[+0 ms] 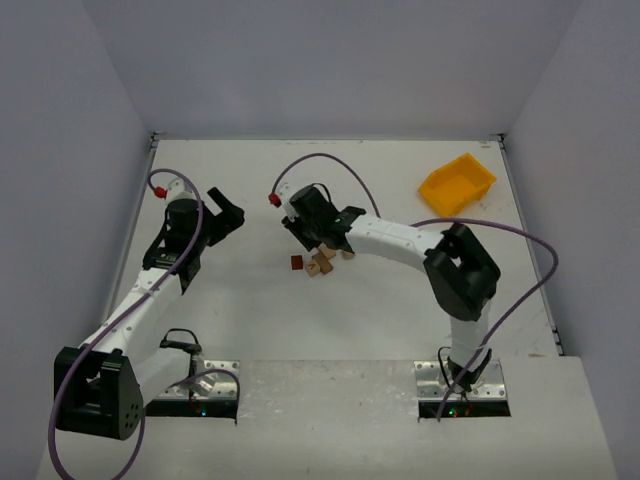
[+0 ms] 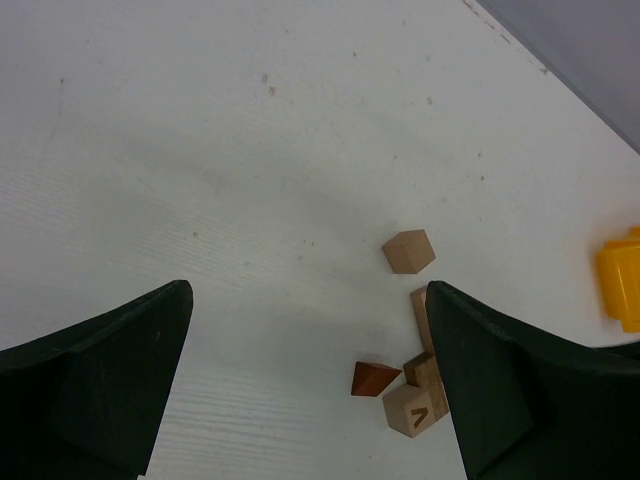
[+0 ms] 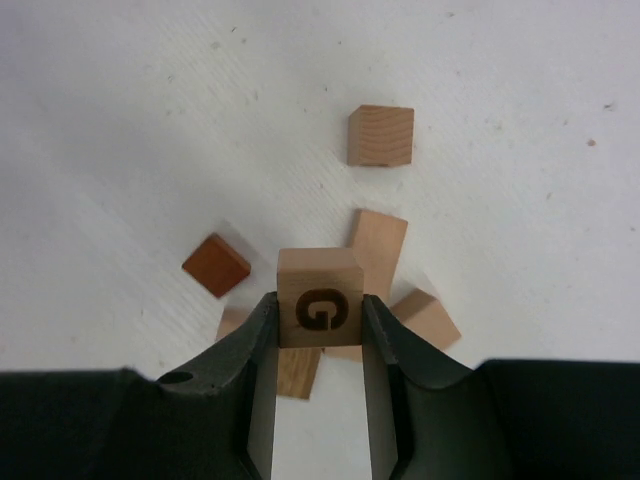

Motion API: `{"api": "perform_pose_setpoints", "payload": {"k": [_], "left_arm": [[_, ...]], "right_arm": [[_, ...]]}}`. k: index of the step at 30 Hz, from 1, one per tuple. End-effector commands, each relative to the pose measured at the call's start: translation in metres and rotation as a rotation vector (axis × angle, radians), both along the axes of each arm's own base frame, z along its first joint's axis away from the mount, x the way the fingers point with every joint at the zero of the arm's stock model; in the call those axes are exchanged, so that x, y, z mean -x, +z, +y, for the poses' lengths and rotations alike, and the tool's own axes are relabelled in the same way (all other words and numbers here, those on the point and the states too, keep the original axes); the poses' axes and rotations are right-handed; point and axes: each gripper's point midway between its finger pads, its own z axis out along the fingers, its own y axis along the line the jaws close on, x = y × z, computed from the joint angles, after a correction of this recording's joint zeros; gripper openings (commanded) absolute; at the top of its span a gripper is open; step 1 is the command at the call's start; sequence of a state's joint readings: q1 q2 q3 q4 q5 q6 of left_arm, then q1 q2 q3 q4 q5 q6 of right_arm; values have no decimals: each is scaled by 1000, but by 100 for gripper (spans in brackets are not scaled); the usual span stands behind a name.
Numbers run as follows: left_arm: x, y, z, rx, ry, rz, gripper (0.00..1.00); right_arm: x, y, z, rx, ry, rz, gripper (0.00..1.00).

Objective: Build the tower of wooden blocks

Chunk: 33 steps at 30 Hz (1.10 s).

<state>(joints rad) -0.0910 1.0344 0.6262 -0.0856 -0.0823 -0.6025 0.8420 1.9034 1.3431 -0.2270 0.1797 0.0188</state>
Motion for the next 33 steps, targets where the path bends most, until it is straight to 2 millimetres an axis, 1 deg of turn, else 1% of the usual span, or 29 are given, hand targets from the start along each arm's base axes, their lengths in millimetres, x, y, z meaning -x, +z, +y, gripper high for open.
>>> {"api": "perform_pose_setpoints", "payload": {"k": [1, 2, 3, 4, 5, 6, 8, 10, 11, 12, 13, 16, 20, 22, 26, 29, 32, 33], "left_arm": [[-6, 15, -6, 9, -33, -63, 100], [-6, 15, -7, 12, -35, -63, 100], [-7, 16, -8, 14, -38, -63, 100], [-7, 16, -8, 16, -43, -64, 100], [-7, 16, -9, 18, -46, -65, 100], [-8, 16, -10, 20, -49, -66, 100], [-8, 16, -11, 24, -56, -68, 100], [-8, 16, -13, 29, -64, -66, 100], [-9, 15, -14, 30, -67, -64, 100], [-9, 15, -14, 31, -71, -62, 100], [-9, 14, -14, 32, -71, -61, 100], [-9, 13, -15, 30, -74, -57, 100], [-9, 11, -15, 27, -77, -52, 100], [-9, 10, -15, 24, -78, -50, 100], [-10, 9, -15, 24, -78, -46, 100], [-10, 10, -15, 21, -79, -46, 100], [-10, 10, -15, 22, -81, -48, 100], [-10, 10, -15, 22, -80, -47, 100]], "right_arm": [[20, 35, -17, -15, 186, -123, 13], [36, 42, -29, -33, 219, -143, 12], [51, 36, -37, -38, 255, -131, 12], [66, 27, -46, -38, 290, -110, 13], [81, 12, -57, -25, 319, -82, 13], [95, 1, -66, -16, 347, -56, 13], [114, -8, -76, -16, 386, -18, 13], [138, -24, -88, -1, 443, 52, 12], [143, -31, -92, 9, 446, 76, 12], [147, -38, -95, 21, 452, 93, 11], [148, -39, -95, 23, 456, 101, 12], [147, -50, -97, 49, 464, 105, 14], [145, -60, -98, 102, 500, 122, 16], [152, -68, -100, 125, 547, 158, 17], [151, -70, -101, 141, 575, 151, 19], [154, -68, -100, 124, 600, 141, 28], [153, -67, -100, 125, 597, 129, 40], [153, -66, -101, 128, 595, 128, 42]]}}
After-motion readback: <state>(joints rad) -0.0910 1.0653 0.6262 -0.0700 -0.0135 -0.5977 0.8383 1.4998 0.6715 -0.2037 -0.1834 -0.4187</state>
